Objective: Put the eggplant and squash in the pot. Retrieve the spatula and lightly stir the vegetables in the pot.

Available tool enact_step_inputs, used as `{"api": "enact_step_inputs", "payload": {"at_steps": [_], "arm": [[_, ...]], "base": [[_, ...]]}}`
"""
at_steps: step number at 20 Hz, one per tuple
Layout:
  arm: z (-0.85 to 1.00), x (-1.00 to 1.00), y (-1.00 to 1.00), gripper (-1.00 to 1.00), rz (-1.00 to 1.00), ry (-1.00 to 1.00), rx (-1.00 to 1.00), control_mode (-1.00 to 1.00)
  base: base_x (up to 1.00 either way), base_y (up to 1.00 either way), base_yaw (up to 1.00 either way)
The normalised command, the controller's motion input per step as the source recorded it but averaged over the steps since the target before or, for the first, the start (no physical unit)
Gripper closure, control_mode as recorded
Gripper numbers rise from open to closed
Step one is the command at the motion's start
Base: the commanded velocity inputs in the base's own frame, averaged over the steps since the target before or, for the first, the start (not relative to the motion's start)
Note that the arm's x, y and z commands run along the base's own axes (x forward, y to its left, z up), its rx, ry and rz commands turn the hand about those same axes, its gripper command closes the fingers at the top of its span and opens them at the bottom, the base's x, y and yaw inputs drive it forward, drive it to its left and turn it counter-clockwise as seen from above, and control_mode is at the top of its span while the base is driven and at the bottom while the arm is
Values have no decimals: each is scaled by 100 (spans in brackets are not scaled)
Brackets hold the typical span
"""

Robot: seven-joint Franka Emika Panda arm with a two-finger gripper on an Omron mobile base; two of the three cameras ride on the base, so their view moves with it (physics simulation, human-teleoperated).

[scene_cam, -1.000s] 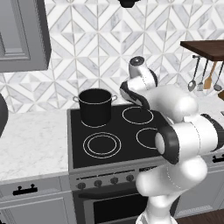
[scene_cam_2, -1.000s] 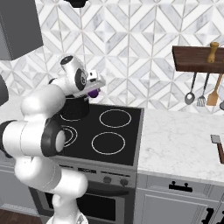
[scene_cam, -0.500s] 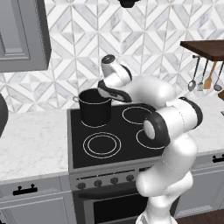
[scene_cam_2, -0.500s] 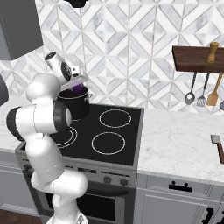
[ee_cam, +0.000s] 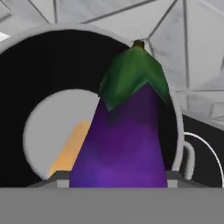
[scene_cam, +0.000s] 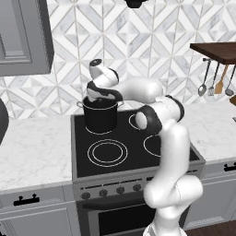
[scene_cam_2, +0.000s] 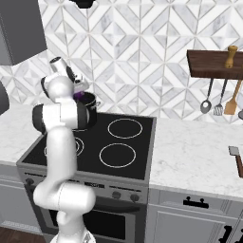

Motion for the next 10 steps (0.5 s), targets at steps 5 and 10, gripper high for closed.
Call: {"api": "enact_step_inputs", "payload": {"at_steps": [5,10], "arm": [[-53,69,17,100,-2,9,6,-100],[-52,23,1,100,-5,4,0,-100]], "base": [[0,0,0],[0,0,0]]}}
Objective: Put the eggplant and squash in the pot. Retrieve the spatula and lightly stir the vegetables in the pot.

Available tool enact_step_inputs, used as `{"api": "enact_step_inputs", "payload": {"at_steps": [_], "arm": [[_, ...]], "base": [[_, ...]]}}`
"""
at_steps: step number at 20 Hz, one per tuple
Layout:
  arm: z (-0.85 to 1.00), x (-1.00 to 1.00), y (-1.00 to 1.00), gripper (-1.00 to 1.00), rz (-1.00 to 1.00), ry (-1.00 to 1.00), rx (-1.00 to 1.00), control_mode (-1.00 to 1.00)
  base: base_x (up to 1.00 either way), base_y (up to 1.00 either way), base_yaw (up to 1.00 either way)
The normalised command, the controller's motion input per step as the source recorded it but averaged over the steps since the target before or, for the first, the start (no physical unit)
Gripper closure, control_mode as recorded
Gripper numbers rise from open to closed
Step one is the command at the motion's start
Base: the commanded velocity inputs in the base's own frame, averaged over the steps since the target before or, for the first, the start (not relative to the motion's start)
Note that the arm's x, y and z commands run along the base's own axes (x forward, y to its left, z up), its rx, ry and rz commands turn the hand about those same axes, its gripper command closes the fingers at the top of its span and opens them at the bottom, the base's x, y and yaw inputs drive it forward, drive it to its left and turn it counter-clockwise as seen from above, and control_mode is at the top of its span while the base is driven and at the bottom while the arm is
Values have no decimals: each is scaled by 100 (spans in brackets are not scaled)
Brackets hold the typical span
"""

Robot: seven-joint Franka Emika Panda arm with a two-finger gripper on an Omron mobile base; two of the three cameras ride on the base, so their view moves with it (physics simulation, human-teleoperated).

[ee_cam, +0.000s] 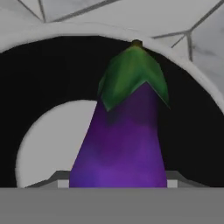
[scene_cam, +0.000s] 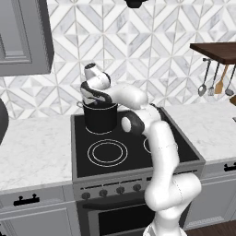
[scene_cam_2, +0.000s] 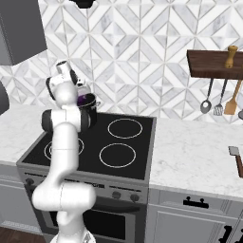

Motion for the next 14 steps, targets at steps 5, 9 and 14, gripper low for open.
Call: {"api": "enact_step_inputs", "payload": {"at_steps": [5,9,14], "arm": [[-30,17,0,-100,-7,4,0,-100],[1,-24,-13,-100,-7,0,0,-100],[11,-50,-35,-100,-5,-1,5,-100]], "base": [[0,0,0],[0,0,0],[0,0,0]]}}
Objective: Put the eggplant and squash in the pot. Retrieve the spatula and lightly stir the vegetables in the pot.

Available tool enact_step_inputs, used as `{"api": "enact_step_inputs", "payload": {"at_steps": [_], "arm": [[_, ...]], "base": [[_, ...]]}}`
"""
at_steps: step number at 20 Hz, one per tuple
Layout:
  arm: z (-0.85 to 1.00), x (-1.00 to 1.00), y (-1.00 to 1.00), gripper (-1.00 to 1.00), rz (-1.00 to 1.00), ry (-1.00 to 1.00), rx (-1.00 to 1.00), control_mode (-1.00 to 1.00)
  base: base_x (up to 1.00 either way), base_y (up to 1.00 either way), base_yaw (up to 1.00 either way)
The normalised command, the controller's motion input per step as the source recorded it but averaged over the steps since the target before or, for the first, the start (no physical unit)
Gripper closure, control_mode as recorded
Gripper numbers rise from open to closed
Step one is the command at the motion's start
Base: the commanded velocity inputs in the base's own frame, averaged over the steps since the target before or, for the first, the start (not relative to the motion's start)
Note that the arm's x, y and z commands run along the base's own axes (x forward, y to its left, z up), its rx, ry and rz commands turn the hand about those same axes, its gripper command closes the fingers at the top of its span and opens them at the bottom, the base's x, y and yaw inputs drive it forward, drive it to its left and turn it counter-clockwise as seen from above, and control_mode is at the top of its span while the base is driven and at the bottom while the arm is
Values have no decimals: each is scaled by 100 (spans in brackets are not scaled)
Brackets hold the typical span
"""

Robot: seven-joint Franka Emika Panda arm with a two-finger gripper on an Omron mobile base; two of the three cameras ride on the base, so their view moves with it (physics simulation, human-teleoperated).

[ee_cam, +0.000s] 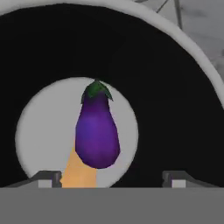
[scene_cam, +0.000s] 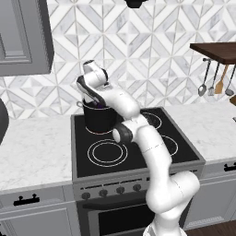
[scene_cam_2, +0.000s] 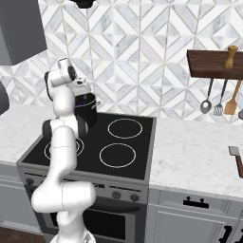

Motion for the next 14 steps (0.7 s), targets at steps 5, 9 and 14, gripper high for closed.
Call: {"api": "enact_step_inputs", "payload": {"at_steps": [5,9,14], "arm": [[9,-56,-35,-100,-3,-1,8,-100],[25,-98,-32,-100,0,-22,13,-100],[-2,-100,-32,-100,0,-48,6,-100]], "base": [[0,0,0],[0,0,0],[0,0,0]]}}
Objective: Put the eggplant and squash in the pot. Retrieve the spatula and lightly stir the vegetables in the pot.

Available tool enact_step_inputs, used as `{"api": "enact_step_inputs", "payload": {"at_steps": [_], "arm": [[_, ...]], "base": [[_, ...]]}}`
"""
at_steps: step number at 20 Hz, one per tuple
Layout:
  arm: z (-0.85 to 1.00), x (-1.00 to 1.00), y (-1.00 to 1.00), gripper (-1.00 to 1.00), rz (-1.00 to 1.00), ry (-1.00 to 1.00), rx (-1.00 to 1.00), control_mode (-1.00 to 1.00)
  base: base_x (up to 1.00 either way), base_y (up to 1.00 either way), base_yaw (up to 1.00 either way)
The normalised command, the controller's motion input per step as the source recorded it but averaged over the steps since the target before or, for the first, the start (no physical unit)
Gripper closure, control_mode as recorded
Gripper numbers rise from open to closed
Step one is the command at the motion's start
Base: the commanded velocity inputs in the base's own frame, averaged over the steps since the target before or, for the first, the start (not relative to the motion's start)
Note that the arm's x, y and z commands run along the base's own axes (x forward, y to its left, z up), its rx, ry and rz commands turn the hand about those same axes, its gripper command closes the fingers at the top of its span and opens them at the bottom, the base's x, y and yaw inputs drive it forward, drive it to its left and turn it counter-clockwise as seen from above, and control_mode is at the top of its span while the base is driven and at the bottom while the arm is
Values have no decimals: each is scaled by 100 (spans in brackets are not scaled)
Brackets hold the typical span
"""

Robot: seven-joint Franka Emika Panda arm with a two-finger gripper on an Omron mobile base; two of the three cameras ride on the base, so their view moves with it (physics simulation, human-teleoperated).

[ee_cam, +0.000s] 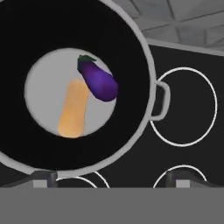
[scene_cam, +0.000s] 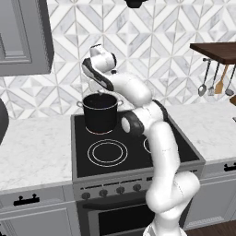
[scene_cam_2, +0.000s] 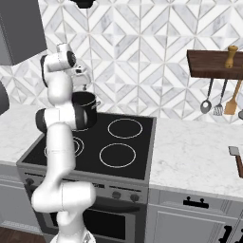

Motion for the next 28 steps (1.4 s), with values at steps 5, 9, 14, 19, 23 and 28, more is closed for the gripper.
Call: {"api": "enact_step_inputs", "payload": {"at_steps": [5,9,14,19,23,28], "arm": [[-30,-100,-63,-100,0,-54,8,-100],[-41,-100,-77,-100,0,-52,13,-100],[-10,-99,-96,-100,-1,-48,13,-100],[12,-38,-75,-100,-5,-19,7,-100],[23,-31,-33,-100,0,-3,10,-100],[15,-2,-8,-100,0,1,9,-100]], "base": [[0,0,0],[0,0,0],[0,0,0],[0,0,0],[0,0,0],[0,0,0]]}}
